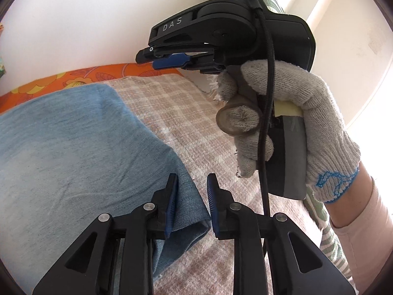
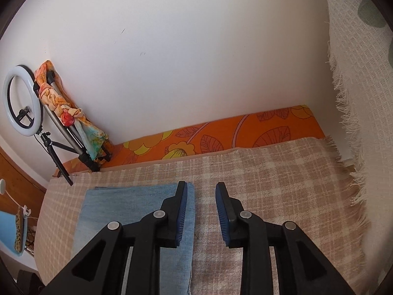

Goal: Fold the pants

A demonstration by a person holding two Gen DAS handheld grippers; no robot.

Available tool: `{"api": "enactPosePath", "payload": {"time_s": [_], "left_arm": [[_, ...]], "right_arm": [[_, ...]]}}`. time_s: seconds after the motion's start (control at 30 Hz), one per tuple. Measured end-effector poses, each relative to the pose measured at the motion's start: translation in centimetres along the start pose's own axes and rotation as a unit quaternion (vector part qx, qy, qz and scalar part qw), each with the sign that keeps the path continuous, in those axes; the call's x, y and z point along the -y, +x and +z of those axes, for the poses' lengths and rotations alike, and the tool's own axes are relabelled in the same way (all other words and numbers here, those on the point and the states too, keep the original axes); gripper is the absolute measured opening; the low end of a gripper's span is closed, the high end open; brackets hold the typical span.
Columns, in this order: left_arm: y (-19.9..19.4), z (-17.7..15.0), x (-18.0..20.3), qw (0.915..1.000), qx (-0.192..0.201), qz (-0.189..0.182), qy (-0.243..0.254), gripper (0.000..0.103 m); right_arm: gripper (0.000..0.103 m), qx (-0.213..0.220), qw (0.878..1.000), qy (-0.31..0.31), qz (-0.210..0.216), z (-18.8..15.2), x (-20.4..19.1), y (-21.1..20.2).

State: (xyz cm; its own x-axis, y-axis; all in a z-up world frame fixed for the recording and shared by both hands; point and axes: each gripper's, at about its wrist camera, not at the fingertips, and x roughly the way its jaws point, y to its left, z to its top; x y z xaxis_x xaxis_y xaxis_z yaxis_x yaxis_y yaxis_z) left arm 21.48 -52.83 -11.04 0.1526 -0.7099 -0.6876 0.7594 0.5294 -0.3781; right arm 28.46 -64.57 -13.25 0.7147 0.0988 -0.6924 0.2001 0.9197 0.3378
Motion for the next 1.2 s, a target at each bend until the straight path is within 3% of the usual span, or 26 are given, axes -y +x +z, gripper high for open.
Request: {"api": "enactPosePath", "payload": {"time_s": [0.33,0.47,0.6,0.73,0.83,0.9,1.0,1.2], "left_arm": [[0.2,-0.7,3.1,0.9991,0.004,0.012,0.041,0.020],[0.0,-1.7,5.0,0.9977,-0.016,-0.002,0.066,0.020],[-2.5,-2.5,5.6,0.9977,-0.020,-0.004,0.065,0.024],[-5.1,-2.8,4.7,0.9966,-0.007,0.026,0.078,0.024],[-7.0,-2.7,3.2,0.9960,-0.002,0.049,0.074,0.031],[-8.5,-2.9,2.1,0.9951,0.007,0.064,0.075,0.046],[-10.7,-3.5,0.6,0.9917,0.021,0.096,0.083,0.047],[-13.7,-4.5,-4.0,0.9918,0.022,0.119,0.043,0.052]], "right_arm": [[0.030,0.034,0.999,0.019,-0.019,-2.8,2.0,-7.0],[0.031,0.046,0.998,0.021,-0.029,-4.0,2.0,-9.0],[0.037,0.050,0.998,0.016,-0.040,-5.1,1.6,-10.7],[0.040,0.056,0.997,0.005,-0.047,-6.4,0.5,-11.8],[0.051,0.056,0.997,-0.010,-0.054,-7.2,-0.8,-12.3],[0.066,0.066,0.996,-0.023,-0.059,-7.9,-1.7,-12.8],[0.069,0.073,0.994,-0.043,-0.072,-8.6,-3.1,-13.1],[0.082,0.088,0.993,-0.052,-0.062,-9.2,-4.4,-12.8]]}}
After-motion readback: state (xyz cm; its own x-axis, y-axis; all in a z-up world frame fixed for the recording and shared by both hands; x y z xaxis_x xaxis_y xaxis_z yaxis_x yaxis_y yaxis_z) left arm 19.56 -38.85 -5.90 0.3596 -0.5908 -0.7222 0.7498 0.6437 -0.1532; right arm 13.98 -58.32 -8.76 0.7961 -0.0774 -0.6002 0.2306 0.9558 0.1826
